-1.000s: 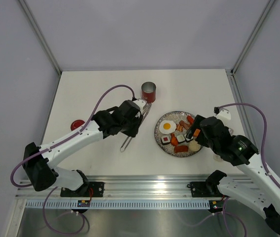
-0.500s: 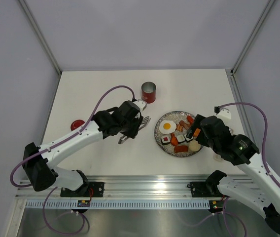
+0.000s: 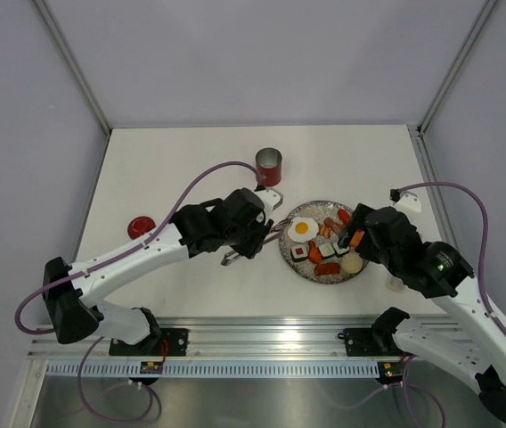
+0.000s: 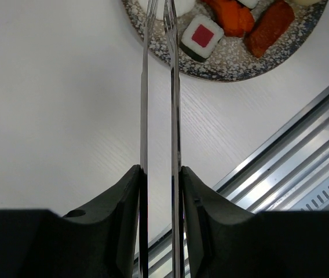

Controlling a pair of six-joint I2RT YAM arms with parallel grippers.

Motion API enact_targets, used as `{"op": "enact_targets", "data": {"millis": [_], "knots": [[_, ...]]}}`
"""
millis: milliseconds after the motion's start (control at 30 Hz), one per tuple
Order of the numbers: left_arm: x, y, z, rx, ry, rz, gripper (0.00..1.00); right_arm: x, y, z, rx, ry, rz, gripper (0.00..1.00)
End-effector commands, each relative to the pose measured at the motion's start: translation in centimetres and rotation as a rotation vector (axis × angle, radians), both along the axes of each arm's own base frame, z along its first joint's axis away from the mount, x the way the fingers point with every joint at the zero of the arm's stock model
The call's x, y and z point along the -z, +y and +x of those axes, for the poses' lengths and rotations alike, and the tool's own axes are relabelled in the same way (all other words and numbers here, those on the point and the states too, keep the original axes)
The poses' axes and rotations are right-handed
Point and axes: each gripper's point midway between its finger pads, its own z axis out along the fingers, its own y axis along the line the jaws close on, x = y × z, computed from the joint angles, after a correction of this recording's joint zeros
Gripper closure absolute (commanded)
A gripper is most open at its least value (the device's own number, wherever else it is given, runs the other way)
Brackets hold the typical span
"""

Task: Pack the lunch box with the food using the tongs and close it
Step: Pick up the fake food from the plate.

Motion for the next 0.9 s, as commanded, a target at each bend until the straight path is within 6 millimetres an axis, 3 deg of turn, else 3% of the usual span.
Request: {"op": "enact_targets", "data": {"millis": [0, 167, 333, 867], "knots": [[-2.1, -2.0, -0.6, 0.096, -0.024, -0.060, 0.65, -1.7, -0.7, -0.2, 0.012, -0.034, -0.004, 0.01], [-2.0, -2.2, -1.6, 0.174, -0.009, -0.062, 0.62, -1.9, -1.1, -0.6, 0.021, -0.037, -0.002, 0.01], [-1.3, -2.7, -2.6, 0.231, 0.023, -0.052, 0.54, -1.7, -1.5, -0.6, 0.046, -0.031, -0.011, 0.01], [1.8, -3.1, -1.3, 0.205, 0.013, 0.017, 0.48, -1.6, -1.5, -0.6, 0.058, -0.031, 0.002, 0.00]]}}
